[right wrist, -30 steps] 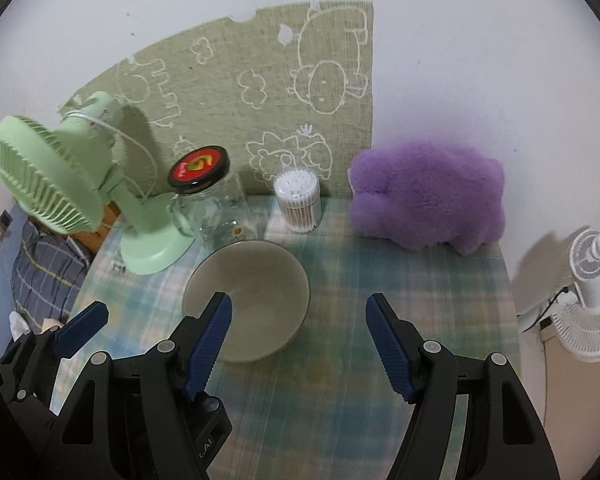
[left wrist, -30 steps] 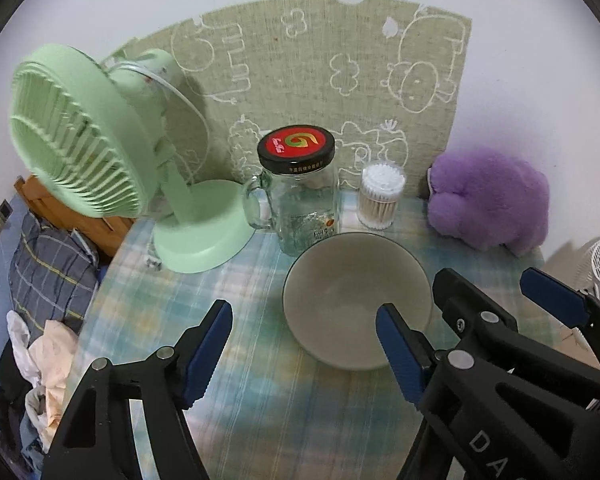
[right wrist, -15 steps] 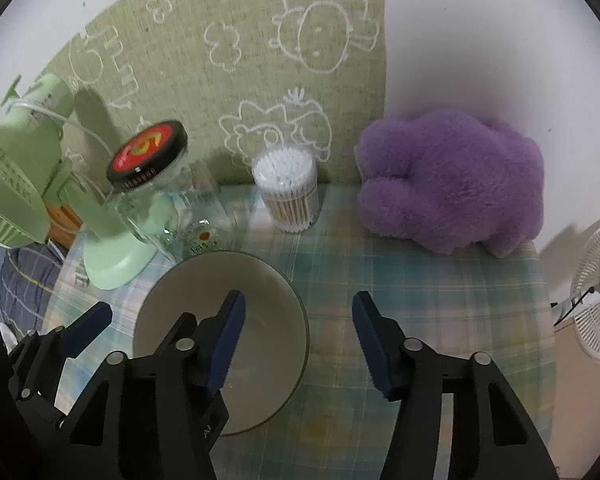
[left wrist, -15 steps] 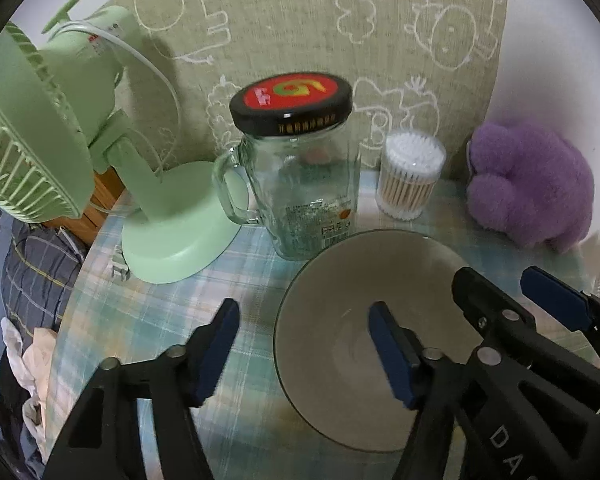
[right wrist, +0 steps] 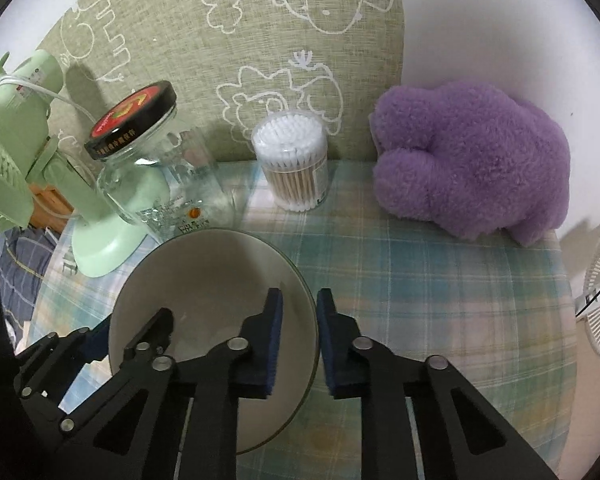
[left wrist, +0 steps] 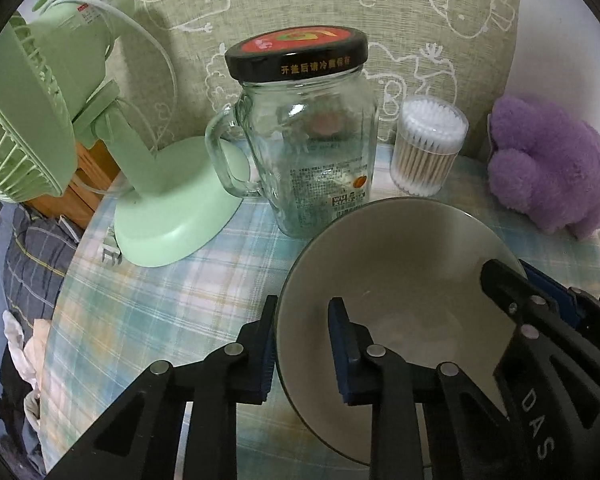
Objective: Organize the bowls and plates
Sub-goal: 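Grasp the rim of the white floral bowl with both grippers, then lift the bowl with both grippers and carry it to the nested bowls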
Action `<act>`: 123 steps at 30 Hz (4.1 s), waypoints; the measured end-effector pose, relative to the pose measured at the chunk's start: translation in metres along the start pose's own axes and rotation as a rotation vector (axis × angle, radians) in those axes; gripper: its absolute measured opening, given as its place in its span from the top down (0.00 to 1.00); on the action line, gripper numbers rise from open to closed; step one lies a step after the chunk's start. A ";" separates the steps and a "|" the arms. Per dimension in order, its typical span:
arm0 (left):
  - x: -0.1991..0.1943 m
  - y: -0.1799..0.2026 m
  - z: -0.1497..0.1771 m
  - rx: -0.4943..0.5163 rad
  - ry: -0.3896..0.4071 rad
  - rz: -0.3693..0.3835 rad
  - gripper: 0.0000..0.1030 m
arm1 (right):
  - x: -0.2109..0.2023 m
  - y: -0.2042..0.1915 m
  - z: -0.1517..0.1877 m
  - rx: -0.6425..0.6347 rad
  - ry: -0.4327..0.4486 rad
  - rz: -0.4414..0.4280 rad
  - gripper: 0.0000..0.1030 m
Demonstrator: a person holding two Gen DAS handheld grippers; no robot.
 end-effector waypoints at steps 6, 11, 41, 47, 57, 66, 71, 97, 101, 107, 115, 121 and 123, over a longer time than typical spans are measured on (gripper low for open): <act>-0.002 -0.001 0.001 0.001 -0.004 -0.002 0.81 | -0.001 0.000 -0.001 0.009 0.001 0.007 0.84; -0.007 0.000 0.003 0.019 -0.010 0.006 0.81 | -0.006 0.001 0.002 0.013 -0.014 0.017 0.84; -0.158 -0.017 0.024 0.029 0.142 0.026 0.81 | -0.170 -0.009 0.022 0.026 0.129 0.028 0.85; -0.191 -0.031 0.050 0.020 0.155 0.050 0.80 | -0.211 -0.023 0.044 0.004 0.160 0.041 0.85; -0.232 -0.057 0.086 0.034 0.202 0.092 0.81 | -0.263 -0.048 0.085 0.002 0.190 0.081 0.85; -0.249 -0.092 0.127 0.041 0.211 0.104 0.81 | -0.278 -0.079 0.128 0.032 0.162 0.097 0.85; -0.244 -0.111 0.152 0.036 0.171 0.125 0.80 | -0.279 -0.099 0.154 0.036 0.132 0.109 0.85; -0.208 -0.127 0.247 0.134 -0.002 0.243 0.80 | -0.259 -0.123 0.266 0.154 -0.023 0.214 0.85; -0.201 -0.124 0.255 0.154 -0.016 0.240 0.80 | -0.253 -0.121 0.275 0.165 -0.052 0.222 0.85; -0.194 -0.121 0.261 0.168 -0.040 0.229 0.80 | -0.244 -0.119 0.282 0.169 -0.081 0.229 0.85; -0.184 -0.113 0.268 0.173 -0.075 0.238 0.81 | -0.234 -0.112 0.288 0.172 -0.097 0.251 0.84; -0.184 -0.114 0.267 0.168 -0.067 0.236 0.80 | -0.233 -0.111 0.287 0.169 -0.092 0.249 0.85; -0.184 -0.114 0.268 0.177 -0.077 0.234 0.80 | -0.232 -0.112 0.286 0.146 -0.104 0.250 0.85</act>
Point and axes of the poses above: each gripper's, at about its wrist camera, not at the fingertips, and x roughly the way its jaws point, y to its right, z to its underside, the point moved 4 cm from there along x, roughly the way its jaws point, and after that the axes turned 1 degree about y, right-handed, at the moved point
